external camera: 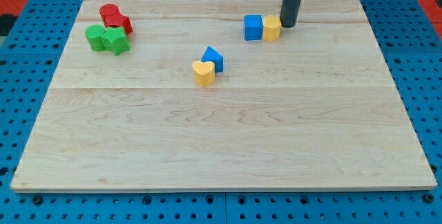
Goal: Slide the yellow hexagon along with blue cube towards the left and down
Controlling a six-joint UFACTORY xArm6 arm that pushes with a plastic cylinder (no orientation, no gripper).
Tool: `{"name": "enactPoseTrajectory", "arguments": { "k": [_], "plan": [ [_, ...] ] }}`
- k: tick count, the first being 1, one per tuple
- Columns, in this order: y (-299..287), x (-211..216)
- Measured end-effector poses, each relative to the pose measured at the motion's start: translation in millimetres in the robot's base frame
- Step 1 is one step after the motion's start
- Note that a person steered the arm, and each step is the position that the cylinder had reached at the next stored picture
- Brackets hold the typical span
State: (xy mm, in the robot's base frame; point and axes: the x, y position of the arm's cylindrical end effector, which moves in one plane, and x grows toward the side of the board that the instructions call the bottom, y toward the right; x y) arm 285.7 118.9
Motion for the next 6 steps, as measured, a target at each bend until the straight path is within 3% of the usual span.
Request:
{"name": "enactPoseTrajectory", "arguments": {
  "k": [6],
  "plan": [
    [-82.3,11.4]
  ]
}}
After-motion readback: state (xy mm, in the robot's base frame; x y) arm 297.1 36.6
